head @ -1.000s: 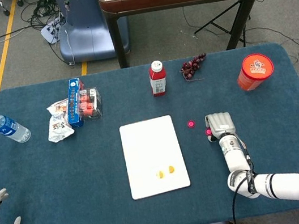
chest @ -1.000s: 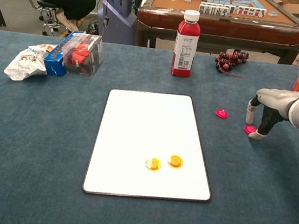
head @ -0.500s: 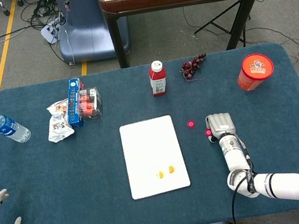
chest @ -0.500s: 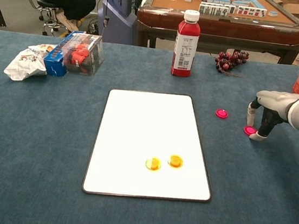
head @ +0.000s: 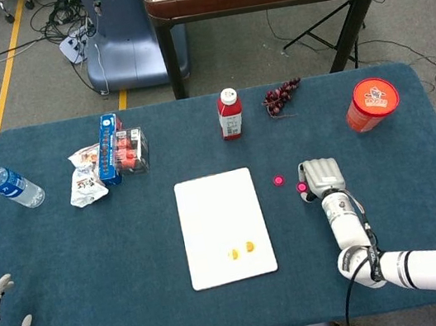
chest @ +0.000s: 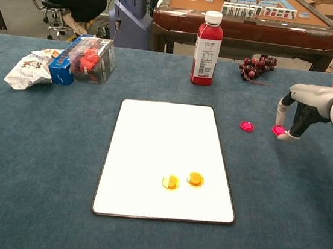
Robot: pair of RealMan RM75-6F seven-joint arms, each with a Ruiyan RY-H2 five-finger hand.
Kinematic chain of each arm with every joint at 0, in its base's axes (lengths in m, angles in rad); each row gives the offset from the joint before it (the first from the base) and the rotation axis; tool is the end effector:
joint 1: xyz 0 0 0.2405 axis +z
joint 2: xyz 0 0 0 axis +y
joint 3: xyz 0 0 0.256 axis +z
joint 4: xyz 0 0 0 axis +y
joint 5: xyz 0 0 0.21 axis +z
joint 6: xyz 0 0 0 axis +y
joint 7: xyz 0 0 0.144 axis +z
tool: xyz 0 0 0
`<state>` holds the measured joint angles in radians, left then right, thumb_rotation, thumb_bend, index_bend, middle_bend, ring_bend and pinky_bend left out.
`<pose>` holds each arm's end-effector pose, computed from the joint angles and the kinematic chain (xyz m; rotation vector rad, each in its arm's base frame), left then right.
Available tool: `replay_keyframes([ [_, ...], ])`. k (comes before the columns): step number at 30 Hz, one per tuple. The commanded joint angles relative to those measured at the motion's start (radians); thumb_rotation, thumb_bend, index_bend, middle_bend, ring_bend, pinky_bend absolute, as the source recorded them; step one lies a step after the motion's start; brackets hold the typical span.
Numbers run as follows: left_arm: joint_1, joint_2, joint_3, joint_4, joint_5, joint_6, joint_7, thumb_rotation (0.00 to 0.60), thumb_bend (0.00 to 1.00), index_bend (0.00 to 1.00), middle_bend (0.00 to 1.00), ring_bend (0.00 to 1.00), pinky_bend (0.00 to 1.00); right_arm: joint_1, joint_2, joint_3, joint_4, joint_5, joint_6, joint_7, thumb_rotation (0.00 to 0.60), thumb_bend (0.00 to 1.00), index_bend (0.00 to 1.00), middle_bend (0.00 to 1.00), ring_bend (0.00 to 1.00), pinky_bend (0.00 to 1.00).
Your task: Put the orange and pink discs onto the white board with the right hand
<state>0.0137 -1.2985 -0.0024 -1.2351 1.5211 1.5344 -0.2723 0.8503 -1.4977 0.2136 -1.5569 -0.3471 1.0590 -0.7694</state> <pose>-0.3772 0.1391 0.1371 -1.3037 -1.0022 -0.9029 -0.1856 -0.3643 0.0053 1.5668 -1.1587 0.4621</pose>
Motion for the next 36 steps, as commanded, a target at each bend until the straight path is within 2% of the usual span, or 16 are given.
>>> replay_keyframes([
  [1, -0.001, 0.000, 0.000, -0.002, 0.001, 0.000, 0.005, 0.600, 0.29, 0.14, 0.24, 0.26, 0.51, 0.018, 0.028, 0.023, -0.046, 0.001, 0.022, -0.013, 0.600, 0.26, 0.53, 1.00, 1.00, 1.00],
  [10, -0.003, 0.003, 0.003, -0.004, 0.006, -0.002, 0.004, 0.600, 0.29, 0.14, 0.24, 0.26, 0.51, 0.108, 0.021, 0.074, -0.136, 0.032, 0.077, -0.085, 0.600, 0.26, 0.53, 1.00, 1.00, 1.00],
  [20, -0.006, 0.010, -0.002, -0.010, 0.011, 0.009, -0.004, 0.600, 0.29, 0.14, 0.24, 0.26, 0.51, 0.214, -0.055, 0.106, -0.144, 0.084, 0.116, -0.164, 0.600, 0.26, 0.53, 1.00, 1.00, 1.00],
  [27, -0.005, 0.009, 0.000, -0.005, 0.009, 0.006, -0.007, 0.600, 0.29, 0.14, 0.24, 0.26, 0.51, 0.268, -0.133, 0.113, -0.070, 0.143, 0.106, -0.193, 0.600, 0.26, 0.53, 1.00, 1.00, 1.00],
  [36, -0.001, 0.008, -0.003, 0.001, 0.000, 0.007, -0.029, 0.600, 0.29, 0.14, 0.24, 0.26, 0.51, 0.312, -0.235, 0.116, 0.103, 0.194, 0.040, -0.200, 0.600, 0.26, 0.53, 1.00, 1.00, 1.00],
])
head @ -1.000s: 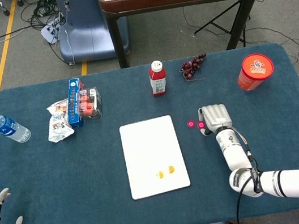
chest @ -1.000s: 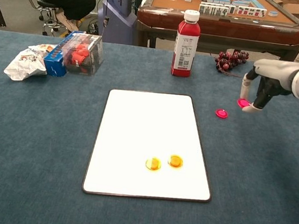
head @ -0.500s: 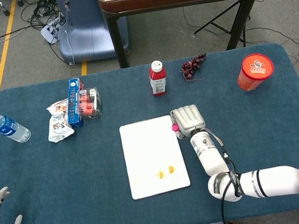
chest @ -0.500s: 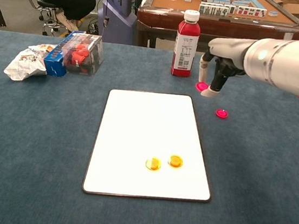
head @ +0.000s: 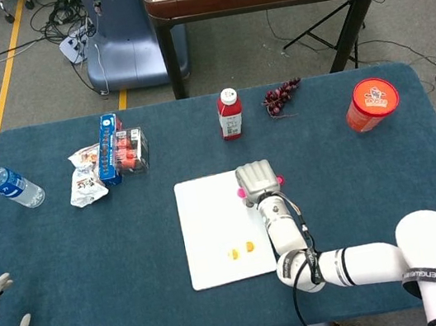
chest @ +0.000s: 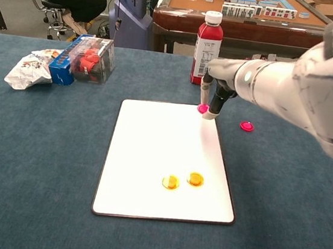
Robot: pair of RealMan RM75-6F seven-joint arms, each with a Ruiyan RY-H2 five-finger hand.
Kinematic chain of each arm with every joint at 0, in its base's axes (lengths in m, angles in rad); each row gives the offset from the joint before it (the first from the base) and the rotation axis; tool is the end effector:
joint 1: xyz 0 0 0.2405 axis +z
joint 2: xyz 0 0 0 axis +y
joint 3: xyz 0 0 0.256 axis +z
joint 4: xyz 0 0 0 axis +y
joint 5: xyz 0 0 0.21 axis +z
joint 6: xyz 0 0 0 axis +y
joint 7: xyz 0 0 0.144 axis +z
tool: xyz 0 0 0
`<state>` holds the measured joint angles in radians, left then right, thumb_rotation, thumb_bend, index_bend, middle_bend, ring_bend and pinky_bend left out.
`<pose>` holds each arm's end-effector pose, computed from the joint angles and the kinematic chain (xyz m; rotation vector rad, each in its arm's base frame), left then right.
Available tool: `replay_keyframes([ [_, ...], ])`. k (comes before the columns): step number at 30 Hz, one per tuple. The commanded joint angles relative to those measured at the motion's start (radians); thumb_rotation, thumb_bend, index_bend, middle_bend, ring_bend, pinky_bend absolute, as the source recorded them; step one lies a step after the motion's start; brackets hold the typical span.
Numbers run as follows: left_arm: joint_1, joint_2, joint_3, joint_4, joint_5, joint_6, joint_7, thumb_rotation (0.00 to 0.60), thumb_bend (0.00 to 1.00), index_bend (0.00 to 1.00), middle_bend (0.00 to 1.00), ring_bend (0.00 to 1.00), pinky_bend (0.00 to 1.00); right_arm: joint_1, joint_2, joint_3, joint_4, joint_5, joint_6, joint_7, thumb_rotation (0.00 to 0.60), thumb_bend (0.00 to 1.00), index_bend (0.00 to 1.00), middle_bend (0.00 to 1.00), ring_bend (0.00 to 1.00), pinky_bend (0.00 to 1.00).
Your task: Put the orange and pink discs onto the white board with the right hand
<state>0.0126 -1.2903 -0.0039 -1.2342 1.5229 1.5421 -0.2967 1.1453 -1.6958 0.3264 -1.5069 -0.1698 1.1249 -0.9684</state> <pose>-0.3772 0.1398 0.1413 -1.2963 -1.0046 -0.9227 -0.0560 -0.3785 -0.0501 1.7413 -1.0651 0.5321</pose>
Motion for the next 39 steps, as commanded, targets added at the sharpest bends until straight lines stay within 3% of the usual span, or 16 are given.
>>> replay_keyframes([
  [1, 0.000, -0.001, -0.002, 0.000, -0.002, 0.000, -0.007, 0.600, 0.29, 0.14, 0.24, 0.26, 0.51, 0.022, -0.048, 0.005, 0.072, 0.023, -0.035, -0.003, 0.600, 0.26, 0.53, 1.00, 1.00, 1.00],
  [8, 0.005, -0.002, 0.000, 0.005, -0.005, 0.000, -0.012, 0.600, 0.29, 0.14, 0.24, 0.26, 0.51, 0.049, -0.126, 0.013, 0.188, 0.031, -0.086, 0.000, 0.600, 0.17, 0.50, 1.00, 1.00, 1.00],
  [13, 0.006, -0.012, 0.002, 0.020, -0.008, -0.006, -0.020, 0.600, 0.29, 0.14, 0.24, 0.26, 0.51, 0.049, -0.137, 0.019, 0.196, 0.008, -0.086, 0.012, 0.600, 0.01, 0.30, 1.00, 1.00, 1.00],
  [17, 0.007, -0.017, 0.002, 0.028, -0.007, -0.004, -0.025, 0.600, 0.29, 0.14, 0.24, 0.26, 0.51, 0.039, -0.119, 0.026, 0.171, -0.011, -0.071, 0.025, 0.600, 0.00, 0.21, 1.00, 1.00, 1.00],
  [23, 0.007, -0.026, 0.006, 0.042, -0.007, -0.012, -0.017, 0.600, 0.29, 0.14, 0.24, 0.26, 0.51, -0.004, -0.054, 0.014, 0.108, -0.045, -0.028, 0.043, 0.600, 0.00, 0.22, 1.00, 1.00, 1.00],
  [28, 0.004, -0.026, 0.009, 0.041, -0.004, -0.018, -0.008, 0.600, 0.29, 0.14, 0.24, 0.26, 0.51, -0.046, 0.008, -0.004, 0.076, -0.036, -0.016, 0.046, 0.600, 0.10, 0.32, 1.00, 1.00, 1.00],
  [39, 0.002, -0.017, 0.011, 0.024, 0.000, -0.021, 0.007, 0.600, 0.29, 0.14, 0.24, 0.26, 0.51, -0.104, 0.034, -0.041, 0.136, -0.009, -0.070, 0.071, 0.600, 0.22, 0.38, 1.00, 1.00, 1.00],
])
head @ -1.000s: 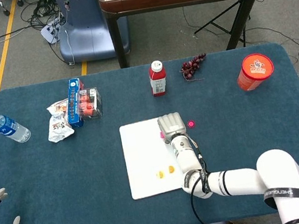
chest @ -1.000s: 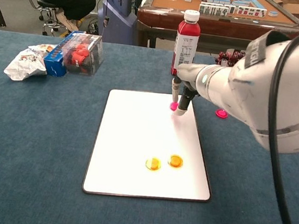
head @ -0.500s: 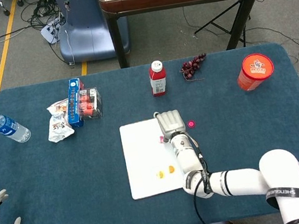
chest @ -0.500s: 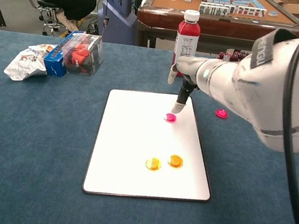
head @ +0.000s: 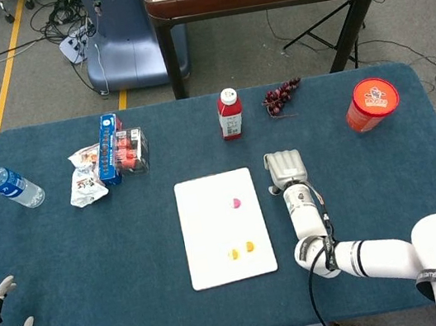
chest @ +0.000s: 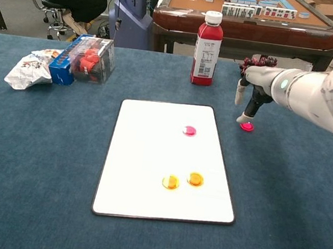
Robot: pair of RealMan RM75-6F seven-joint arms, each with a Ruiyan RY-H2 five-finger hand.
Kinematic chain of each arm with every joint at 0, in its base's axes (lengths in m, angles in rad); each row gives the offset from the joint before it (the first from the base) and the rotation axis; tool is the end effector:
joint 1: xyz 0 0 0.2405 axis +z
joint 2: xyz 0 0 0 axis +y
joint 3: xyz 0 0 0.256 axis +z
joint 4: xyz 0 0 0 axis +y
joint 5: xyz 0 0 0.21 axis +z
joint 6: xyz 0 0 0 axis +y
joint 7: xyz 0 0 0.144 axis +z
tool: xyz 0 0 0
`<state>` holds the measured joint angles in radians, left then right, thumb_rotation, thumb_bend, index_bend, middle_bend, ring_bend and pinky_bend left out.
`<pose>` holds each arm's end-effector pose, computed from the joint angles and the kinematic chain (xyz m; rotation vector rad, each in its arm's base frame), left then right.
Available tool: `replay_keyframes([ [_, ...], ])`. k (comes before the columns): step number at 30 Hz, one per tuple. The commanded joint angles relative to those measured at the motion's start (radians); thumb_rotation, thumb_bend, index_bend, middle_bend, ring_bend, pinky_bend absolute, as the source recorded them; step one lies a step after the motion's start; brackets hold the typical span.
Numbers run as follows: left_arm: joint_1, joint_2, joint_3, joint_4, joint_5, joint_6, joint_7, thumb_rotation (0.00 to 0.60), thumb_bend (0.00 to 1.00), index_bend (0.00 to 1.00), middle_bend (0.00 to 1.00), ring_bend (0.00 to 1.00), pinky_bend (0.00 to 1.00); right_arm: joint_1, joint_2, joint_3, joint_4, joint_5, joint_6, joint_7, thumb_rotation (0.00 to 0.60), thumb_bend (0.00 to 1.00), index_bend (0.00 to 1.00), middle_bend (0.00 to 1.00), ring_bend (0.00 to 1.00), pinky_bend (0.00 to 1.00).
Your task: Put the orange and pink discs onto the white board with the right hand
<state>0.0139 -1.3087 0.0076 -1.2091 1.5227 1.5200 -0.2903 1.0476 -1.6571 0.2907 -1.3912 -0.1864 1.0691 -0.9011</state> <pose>-0.3820 0.1368 0.1334 -1.3143 -1.0223 -0.8892 -0.1208 -0.3991 -0.0308 1.5982 -1.1078 0.4670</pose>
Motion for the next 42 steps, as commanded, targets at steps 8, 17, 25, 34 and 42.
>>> replay_keyframes([
  [8, 0.004, 0.001, 0.002, 0.000, -0.005, -0.002, -0.008, 0.600, 0.29, 0.14, 0.24, 0.26, 0.51, -0.008, -0.039, -0.010, 0.094, 0.031, -0.057, -0.001, 0.600, 0.25, 0.38, 1.00, 1.00, 1.00],
  [17, 0.008, -0.006, 0.003, 0.016, -0.007, -0.002, -0.020, 0.600, 0.29, 0.14, 0.24, 0.26, 0.51, -0.009, -0.061, -0.011, 0.130, 0.043, -0.073, -0.013, 0.600, 0.25, 0.39, 1.00, 1.00, 1.00],
  [25, 0.008, -0.013, 0.006, 0.028, -0.007, -0.009, -0.016, 0.600, 0.29, 0.14, 0.24, 0.26, 0.51, -0.014, -0.056, -0.007, 0.132, 0.048, -0.068, -0.024, 0.600, 0.25, 0.39, 1.00, 1.00, 1.00],
  [34, 0.008, -0.009, 0.006, 0.023, -0.006, -0.009, -0.018, 0.600, 0.29, 0.14, 0.24, 0.26, 0.51, -0.016, -0.071, -0.009, 0.156, 0.054, -0.078, -0.036, 0.600, 0.25, 0.40, 1.00, 1.00, 1.00],
  [42, 0.010, -0.009, 0.005, 0.024, -0.008, -0.008, -0.025, 0.600, 0.29, 0.14, 0.24, 0.26, 0.51, -0.014, -0.084, -0.002, 0.172, 0.054, -0.080, -0.044, 0.600, 0.26, 0.41, 1.00, 1.00, 1.00],
])
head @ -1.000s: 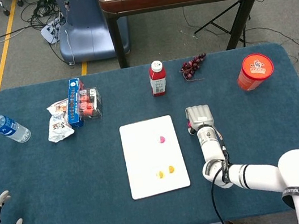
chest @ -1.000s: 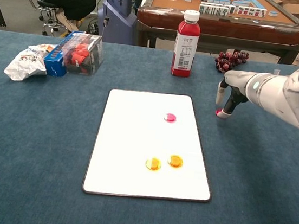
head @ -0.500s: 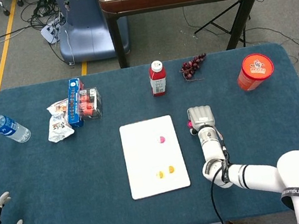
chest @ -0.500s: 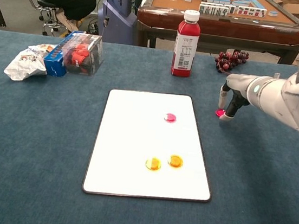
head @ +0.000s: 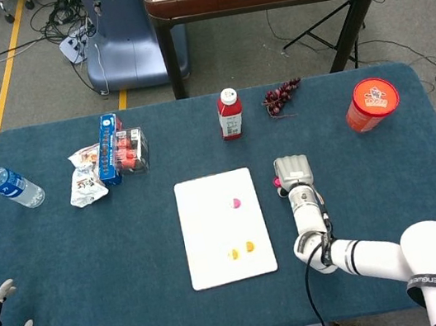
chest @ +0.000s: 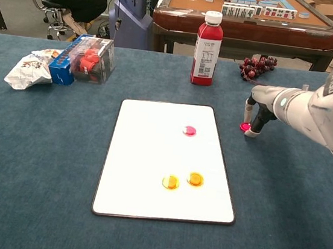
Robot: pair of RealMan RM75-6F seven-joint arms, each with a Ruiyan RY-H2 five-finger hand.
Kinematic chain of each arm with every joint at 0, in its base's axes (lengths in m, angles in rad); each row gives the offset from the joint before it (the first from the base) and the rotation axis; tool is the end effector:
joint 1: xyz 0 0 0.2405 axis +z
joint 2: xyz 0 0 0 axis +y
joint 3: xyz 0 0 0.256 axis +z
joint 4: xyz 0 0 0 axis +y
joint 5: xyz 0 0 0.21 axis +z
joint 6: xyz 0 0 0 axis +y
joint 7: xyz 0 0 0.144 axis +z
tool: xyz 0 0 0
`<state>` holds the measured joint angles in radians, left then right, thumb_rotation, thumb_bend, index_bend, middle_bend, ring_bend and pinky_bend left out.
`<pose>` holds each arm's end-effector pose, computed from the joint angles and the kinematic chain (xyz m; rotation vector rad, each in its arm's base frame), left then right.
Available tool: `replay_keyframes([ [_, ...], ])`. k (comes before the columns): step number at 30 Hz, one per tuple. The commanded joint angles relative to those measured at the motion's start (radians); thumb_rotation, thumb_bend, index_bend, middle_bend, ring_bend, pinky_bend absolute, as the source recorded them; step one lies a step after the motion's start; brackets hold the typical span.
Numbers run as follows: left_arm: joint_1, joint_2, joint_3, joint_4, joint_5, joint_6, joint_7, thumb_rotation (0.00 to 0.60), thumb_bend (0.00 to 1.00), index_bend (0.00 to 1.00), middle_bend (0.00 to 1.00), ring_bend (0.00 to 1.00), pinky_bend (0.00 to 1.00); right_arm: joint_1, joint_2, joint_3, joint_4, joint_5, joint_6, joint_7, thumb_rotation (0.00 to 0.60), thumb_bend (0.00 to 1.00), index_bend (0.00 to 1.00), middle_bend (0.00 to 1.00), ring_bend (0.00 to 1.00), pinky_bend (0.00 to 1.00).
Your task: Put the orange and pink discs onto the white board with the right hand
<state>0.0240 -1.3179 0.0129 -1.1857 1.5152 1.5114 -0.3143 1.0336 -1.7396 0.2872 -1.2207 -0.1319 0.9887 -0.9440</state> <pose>-0.3882 0.1317 0.1320 -1.3015 -1.0465 -0.8771 -0.1479 -0.4056 -0.0517 1.5758 -1.1440 0.3658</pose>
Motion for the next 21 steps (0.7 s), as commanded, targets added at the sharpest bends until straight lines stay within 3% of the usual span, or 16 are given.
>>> replay_keyframes([
  [1, 0.000, -0.001, 0.000, 0.001, 0.000, 0.000, -0.001, 0.600, 0.29, 0.14, 0.24, 0.26, 0.51, 0.000, -0.002, 0.003, 0.002, -0.002, 0.001, 0.000, 0.600, 0.26, 0.41, 1.00, 1.00, 1.00],
  [21, 0.001, -0.007, 0.004, 0.013, 0.000, -0.009, 0.005, 0.600, 0.29, 0.14, 0.24, 0.26, 0.51, -0.024, 0.018, 0.016, -0.028, -0.042, 0.012, 0.021, 0.600, 0.32, 0.49, 1.00, 1.00, 1.00],
])
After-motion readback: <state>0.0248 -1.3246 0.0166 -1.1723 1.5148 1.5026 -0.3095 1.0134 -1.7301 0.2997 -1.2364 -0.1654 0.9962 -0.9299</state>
